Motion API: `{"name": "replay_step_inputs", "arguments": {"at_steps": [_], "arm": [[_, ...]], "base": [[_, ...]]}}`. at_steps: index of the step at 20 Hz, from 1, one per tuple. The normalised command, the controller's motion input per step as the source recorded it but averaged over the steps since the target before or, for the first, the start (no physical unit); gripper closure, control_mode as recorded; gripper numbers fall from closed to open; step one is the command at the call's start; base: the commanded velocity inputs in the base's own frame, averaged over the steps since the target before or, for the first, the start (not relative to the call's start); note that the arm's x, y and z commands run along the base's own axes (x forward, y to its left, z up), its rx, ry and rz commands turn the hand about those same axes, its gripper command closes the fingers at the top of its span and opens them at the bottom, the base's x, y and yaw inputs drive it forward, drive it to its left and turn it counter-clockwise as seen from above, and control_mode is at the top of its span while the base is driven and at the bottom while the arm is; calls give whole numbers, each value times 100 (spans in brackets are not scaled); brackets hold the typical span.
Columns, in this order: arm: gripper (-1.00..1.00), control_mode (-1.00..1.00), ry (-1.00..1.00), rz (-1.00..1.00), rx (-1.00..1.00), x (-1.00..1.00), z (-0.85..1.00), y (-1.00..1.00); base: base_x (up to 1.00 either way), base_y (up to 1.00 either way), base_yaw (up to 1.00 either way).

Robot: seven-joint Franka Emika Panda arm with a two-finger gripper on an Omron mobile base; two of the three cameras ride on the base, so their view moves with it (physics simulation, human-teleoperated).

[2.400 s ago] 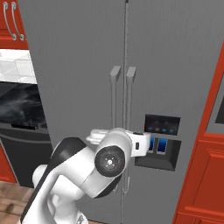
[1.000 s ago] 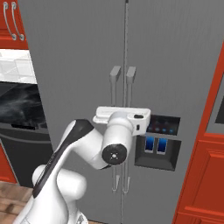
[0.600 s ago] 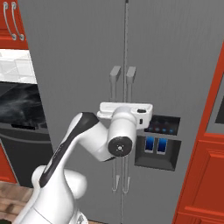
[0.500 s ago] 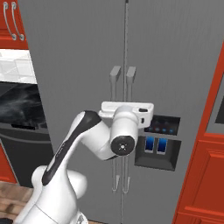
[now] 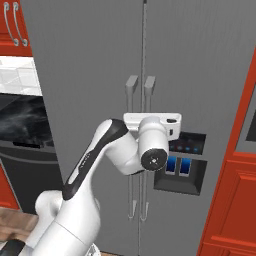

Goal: Open the freezer door, pick up the ice cube tray from the freezer, and place it on the dining counter.

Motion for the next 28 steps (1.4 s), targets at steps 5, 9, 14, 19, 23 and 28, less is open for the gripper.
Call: {"name": "replay_step_inputs", "arguments": {"at_steps": [5, 9, 14, 19, 23, 28], "arm": [[-100, -100, 0, 0, 0, 18, 0, 0], [-100, -100, 0, 0, 0, 18, 0, 0], [-100, -100, 0, 0, 0, 15, 0, 0], [100, -100, 0, 0, 0, 10, 0, 0], [100, -100, 0, 0, 0, 0, 0, 0], [100, -100, 0, 0, 0, 0, 0, 0]], "base": [[0, 0, 0], [0, 0, 0], [0, 0, 0], [0, 0, 0], [0, 0, 0], [0, 0, 0]]}}
